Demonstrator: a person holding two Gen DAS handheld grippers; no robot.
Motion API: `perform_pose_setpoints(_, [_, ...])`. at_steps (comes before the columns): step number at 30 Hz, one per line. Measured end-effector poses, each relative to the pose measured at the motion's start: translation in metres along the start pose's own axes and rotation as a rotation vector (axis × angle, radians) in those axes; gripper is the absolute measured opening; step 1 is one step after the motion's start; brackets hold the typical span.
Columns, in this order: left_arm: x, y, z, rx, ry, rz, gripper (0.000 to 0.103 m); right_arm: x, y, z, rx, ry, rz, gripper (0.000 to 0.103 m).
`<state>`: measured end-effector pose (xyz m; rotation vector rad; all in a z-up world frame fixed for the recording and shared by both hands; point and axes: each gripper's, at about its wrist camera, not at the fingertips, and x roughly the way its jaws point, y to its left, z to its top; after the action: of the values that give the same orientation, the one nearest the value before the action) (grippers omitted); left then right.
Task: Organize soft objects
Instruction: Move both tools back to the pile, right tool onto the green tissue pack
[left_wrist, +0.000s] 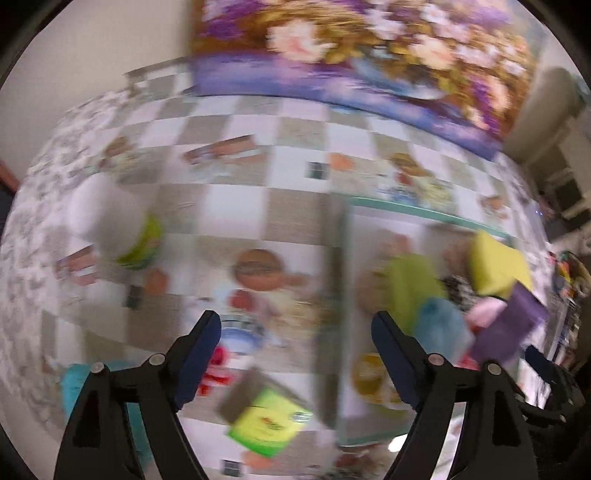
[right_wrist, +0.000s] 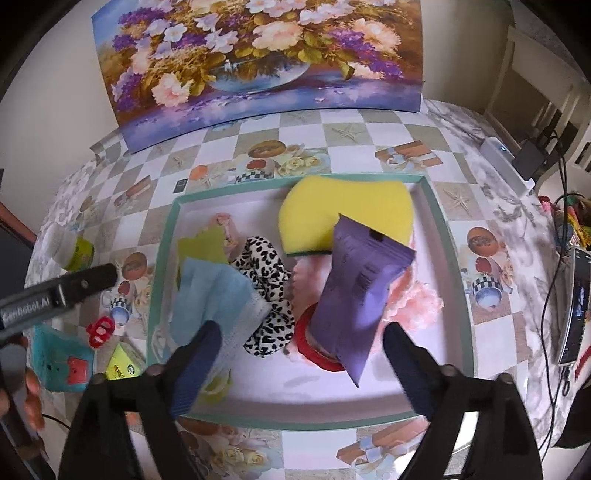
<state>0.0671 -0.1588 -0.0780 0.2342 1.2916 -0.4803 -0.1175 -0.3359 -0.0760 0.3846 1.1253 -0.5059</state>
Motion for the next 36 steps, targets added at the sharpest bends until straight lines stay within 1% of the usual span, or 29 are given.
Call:
perform_pose_setpoints(2, [-0.001, 0.014, 0.002, -0.027, -0.010, 0.008, 0.085, -0.003, 0.003, 0.001, -0.009, -0.017, 0.000, 0.097])
perform_pose_setpoints(6, [-0.012, 0.046, 0.005, -0.095, -0.035, -0.010, 0.085, -0.013, 0.014, 0.005, -0.033, -0.053, 0.018, 0.097])
perform_pose_setpoints(9, [-0.022, 0.064, 0.005, -0.116, -0.054, 0.023, 0.085, -0.020, 0.033, 0.006, -0.080, -0.072, 0.051, 0.097])
perform_pose_setpoints(12, [-0.026, 0.081, 0.003, -0.128, -0.046, 0.059, 0.085, -0.024, 0.058, 0.006, -0.131, -0.075, 0.120, 0.097])
perform_pose_setpoints(15, [-0.025, 0.092, -0.001, -0.116, -0.028, 0.103, 0.085, -0.022, 0.091, 0.002, -0.213, -0.053, 0.178, 0.097])
perform_pose_setpoints(18, [-0.020, 0.098, -0.004, -0.090, -0.002, 0.141, 0.085, -0.017, 0.118, -0.005, -0.290, -0.029, 0.208, 0.097])
perform_pose_setpoints(20, [-0.014, 0.102, -0.007, -0.087, 0.027, 0.141, 0.085, -0.010, 0.140, -0.012, -0.355, -0.003, 0.241, 0.097])
perform_pose_setpoints(23, [-0.007, 0.107, -0.011, -0.087, 0.054, 0.120, 0.085, 0.001, 0.161, -0.020, -0.420, 0.035, 0.275, 0.097])
perform_pose_setpoints(28, [-0.004, 0.116, -0.013, -0.107, 0.071, 0.122, 0.085, 0.025, 0.186, -0.036, -0.510, 0.121, 0.299, 0.097])
perform_pose_setpoints(32, [-0.005, 0.120, -0.014, -0.118, 0.073, 0.109, 0.085, 0.036, 0.199, -0.047, -0.573, 0.165, 0.308, 0.097])
perform_pose_setpoints(36, [-0.003, 0.122, -0.014, -0.122, 0.076, 0.103, 0.085, 0.046, 0.212, -0.059, -0.639, 0.194, 0.268, 0.097])
